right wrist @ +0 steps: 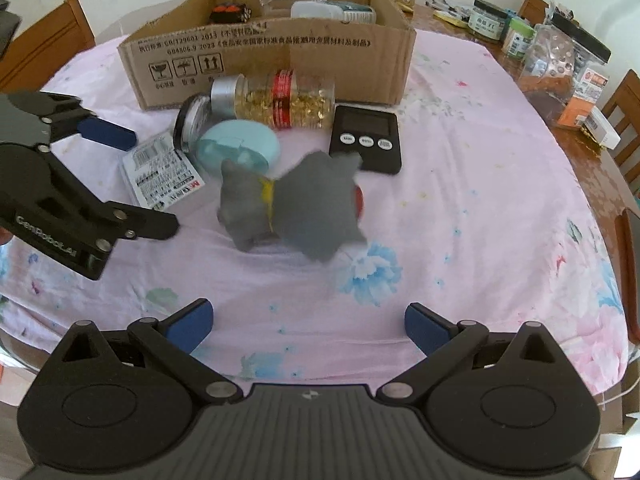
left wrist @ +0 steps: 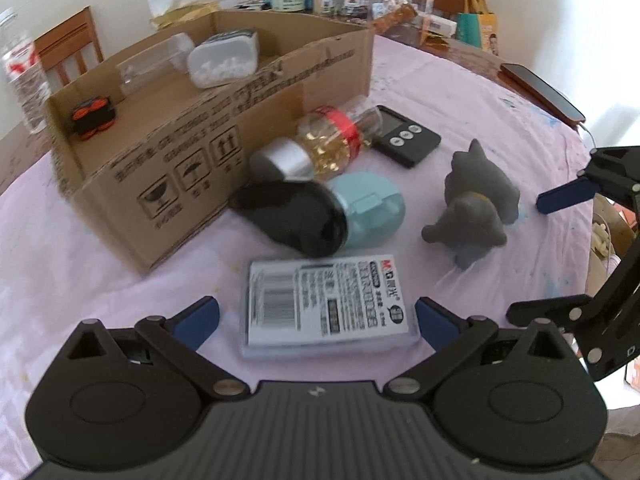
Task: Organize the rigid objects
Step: 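Grasp the gray toy cat with the right tool while the left tool grasps the white M&G card pack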
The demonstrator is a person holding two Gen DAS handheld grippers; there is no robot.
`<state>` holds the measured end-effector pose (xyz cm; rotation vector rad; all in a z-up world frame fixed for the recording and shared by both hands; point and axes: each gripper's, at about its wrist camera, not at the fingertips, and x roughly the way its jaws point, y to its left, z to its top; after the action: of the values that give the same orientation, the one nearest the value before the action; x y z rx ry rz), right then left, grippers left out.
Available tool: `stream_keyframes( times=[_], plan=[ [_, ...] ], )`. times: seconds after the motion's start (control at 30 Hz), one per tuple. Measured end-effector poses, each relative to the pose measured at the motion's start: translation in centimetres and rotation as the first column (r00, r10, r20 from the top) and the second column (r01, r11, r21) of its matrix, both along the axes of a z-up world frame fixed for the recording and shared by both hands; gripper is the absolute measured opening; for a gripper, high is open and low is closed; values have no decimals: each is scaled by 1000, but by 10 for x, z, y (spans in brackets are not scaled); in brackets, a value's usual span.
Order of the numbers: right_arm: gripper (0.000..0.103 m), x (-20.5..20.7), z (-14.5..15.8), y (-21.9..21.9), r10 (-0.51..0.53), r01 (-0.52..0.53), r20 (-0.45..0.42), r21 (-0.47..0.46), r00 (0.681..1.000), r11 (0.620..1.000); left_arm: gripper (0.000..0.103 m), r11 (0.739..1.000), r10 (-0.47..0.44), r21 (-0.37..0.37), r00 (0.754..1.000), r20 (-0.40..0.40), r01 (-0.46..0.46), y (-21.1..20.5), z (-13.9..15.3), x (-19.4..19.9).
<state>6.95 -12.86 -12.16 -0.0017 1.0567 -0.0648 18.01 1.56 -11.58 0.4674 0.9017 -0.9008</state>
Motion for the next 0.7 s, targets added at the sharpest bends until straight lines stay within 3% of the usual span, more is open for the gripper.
stream_keyframes(
  times=[0.13, 0.27, 0.47, 0.7],
  plan=[
    [103, 2, 0, 0, 12, -12, 10, 1, 1000, 1000, 101, 1000, 15, -3, 1000, -3, -15, -6, 0, -1],
    [103, 0, -1, 0, 14, -14, 25, 0, 1000, 1000, 91, 998, 55, -10, 998, -1, -55, -5, 2, -8],
    [103, -2, 0, 0, 21, -21, 35, 0, 999, 1000, 91, 987, 158, -5, 987, -11, -158, 6, 4, -9],
    [103, -5, -2, -1, 26, -26, 57, -1, 998, 1000, 91, 930, 367, 10, 930, -22, -367, 47, 5, -3]
  ],
)
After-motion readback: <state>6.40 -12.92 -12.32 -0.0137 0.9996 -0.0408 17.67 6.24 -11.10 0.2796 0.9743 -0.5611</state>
